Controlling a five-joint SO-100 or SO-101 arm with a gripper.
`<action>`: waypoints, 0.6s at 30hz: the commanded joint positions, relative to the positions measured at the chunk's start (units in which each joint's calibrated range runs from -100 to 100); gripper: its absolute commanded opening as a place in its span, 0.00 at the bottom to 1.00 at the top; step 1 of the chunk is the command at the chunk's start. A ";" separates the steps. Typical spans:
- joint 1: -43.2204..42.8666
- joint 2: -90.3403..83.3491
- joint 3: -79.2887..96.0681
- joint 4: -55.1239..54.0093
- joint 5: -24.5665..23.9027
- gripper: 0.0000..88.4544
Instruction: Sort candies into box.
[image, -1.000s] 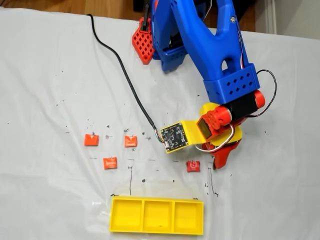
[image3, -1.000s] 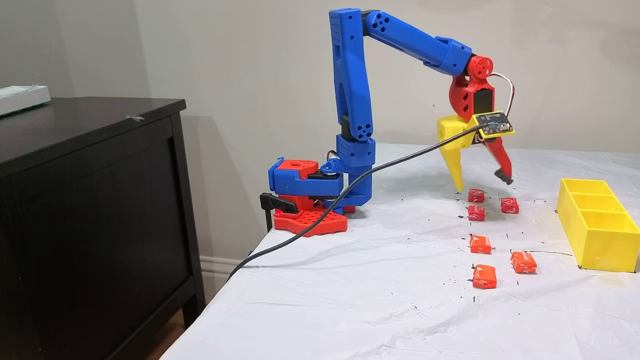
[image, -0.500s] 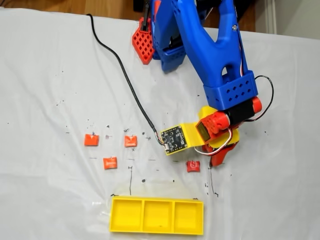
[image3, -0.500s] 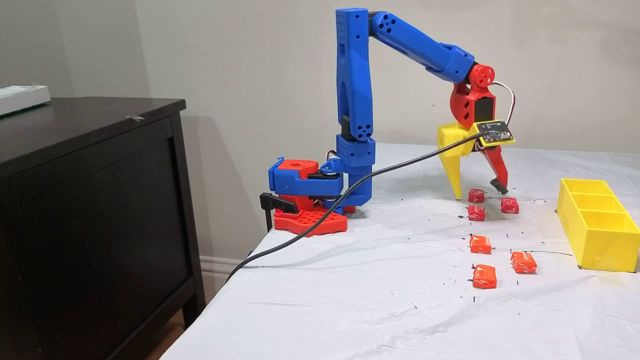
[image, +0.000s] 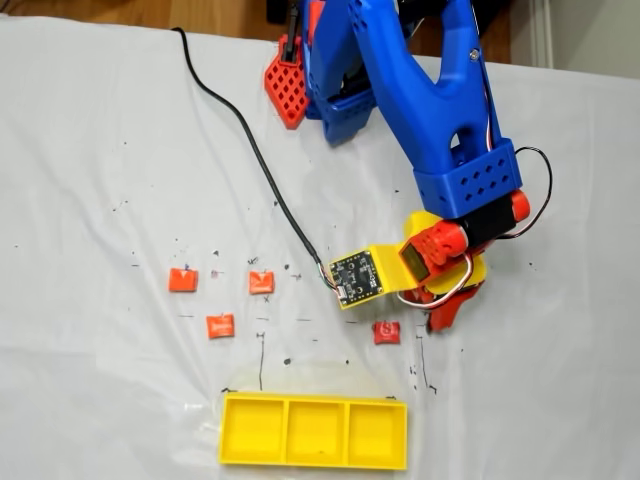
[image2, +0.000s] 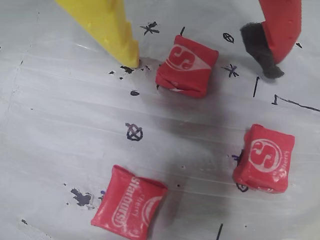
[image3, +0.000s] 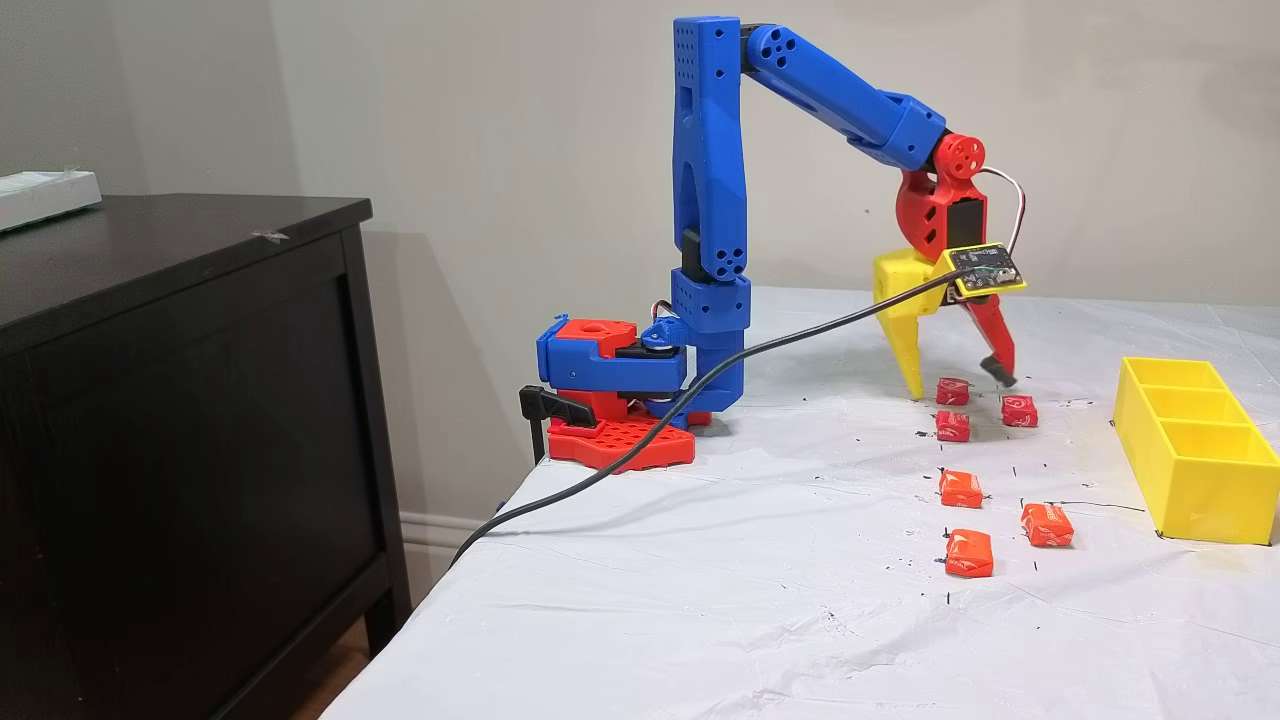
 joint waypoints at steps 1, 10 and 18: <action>-0.27 0.50 -0.47 -1.55 0.88 0.27; 0.45 4.32 0.17 -5.48 1.76 0.14; 0.90 -6.11 2.72 -3.92 2.25 0.00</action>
